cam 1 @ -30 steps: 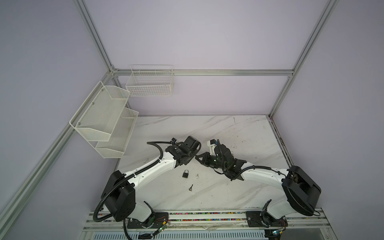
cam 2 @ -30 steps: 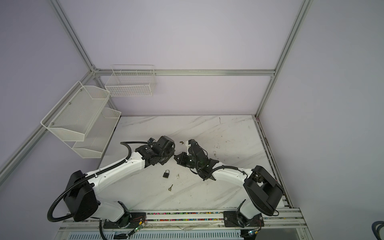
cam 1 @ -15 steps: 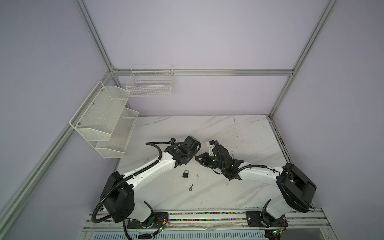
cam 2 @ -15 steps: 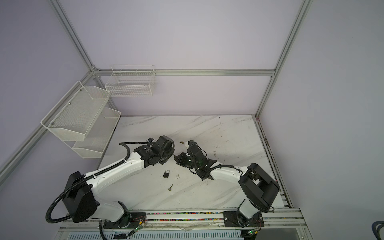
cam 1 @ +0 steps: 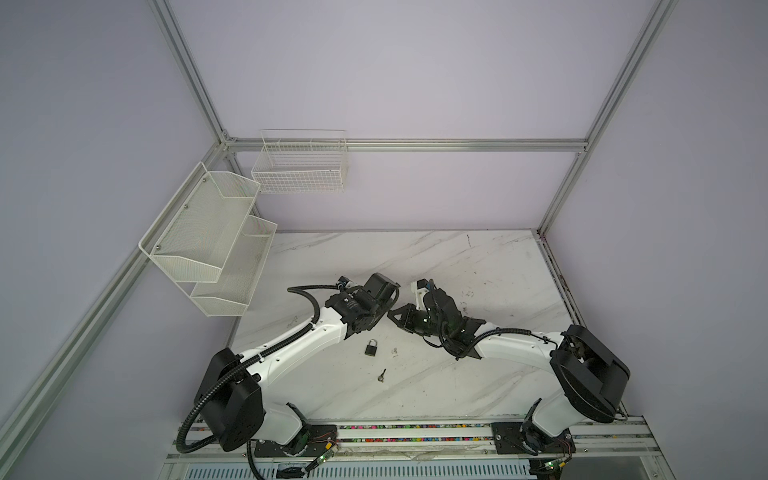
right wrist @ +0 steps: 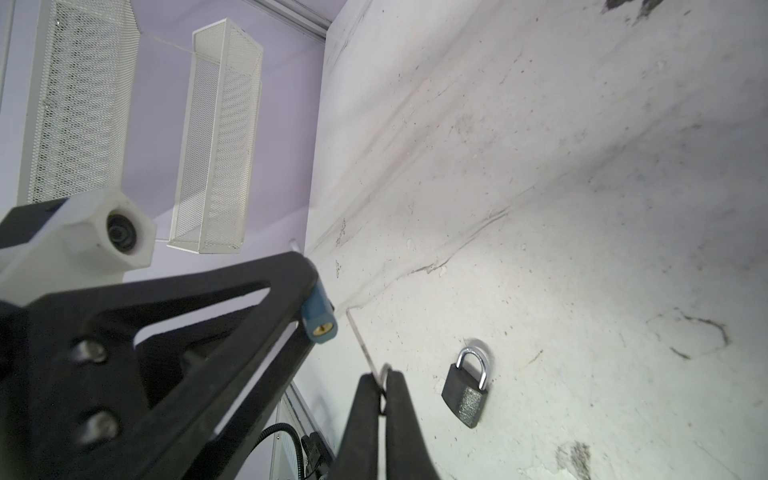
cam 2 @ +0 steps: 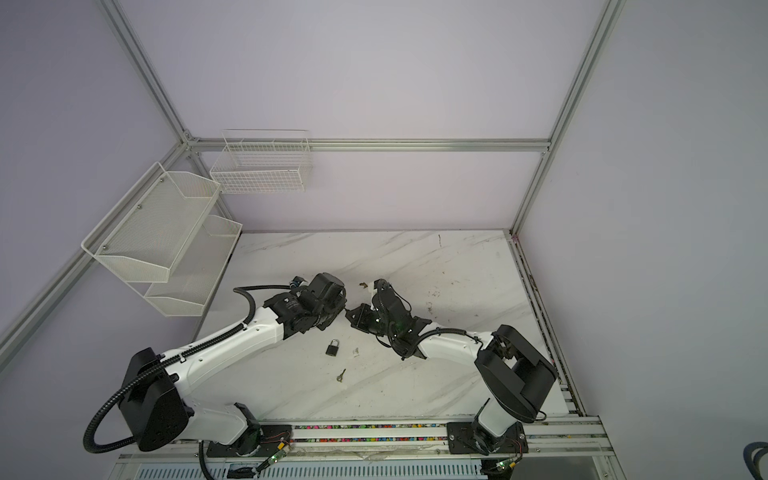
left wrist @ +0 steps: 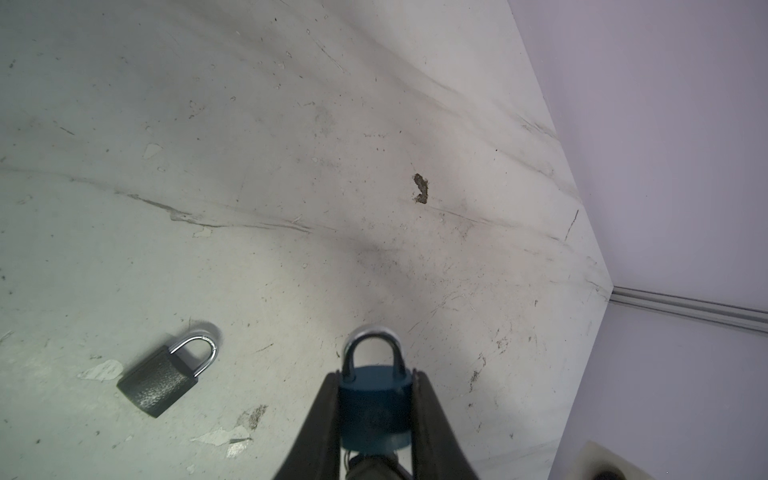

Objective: Unlock with the key

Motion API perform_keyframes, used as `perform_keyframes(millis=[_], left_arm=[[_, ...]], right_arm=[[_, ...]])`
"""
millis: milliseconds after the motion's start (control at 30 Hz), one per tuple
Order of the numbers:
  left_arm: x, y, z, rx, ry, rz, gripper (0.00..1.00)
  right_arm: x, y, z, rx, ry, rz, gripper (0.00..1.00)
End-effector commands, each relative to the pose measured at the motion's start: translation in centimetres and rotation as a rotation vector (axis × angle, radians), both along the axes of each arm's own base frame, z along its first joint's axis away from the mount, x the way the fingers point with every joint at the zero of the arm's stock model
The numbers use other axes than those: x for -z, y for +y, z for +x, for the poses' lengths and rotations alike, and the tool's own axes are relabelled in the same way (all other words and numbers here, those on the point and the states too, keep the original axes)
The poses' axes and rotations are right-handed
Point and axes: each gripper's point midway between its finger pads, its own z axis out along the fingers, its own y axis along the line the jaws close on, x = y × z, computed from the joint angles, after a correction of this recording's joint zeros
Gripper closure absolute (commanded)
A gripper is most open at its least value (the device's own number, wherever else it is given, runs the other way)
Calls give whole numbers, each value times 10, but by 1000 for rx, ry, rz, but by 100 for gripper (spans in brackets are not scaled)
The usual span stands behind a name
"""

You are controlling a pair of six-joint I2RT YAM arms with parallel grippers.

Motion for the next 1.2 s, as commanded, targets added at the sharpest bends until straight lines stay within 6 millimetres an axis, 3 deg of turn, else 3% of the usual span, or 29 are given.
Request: perform_keyframes(millis=[0, 600, 1167], left_arm=[[-2, 6, -1, -25, -24, -3, 100], [-2, 8, 1, -34, -35, 16, 100], [-4, 4, 3, -19, -32, 12, 100]], right_arm=[[-14, 10, 4, 1, -15, 45, 100], [-22, 3, 1, 9, -37, 41, 100], [-27, 8, -2, -15, -53, 65, 100]])
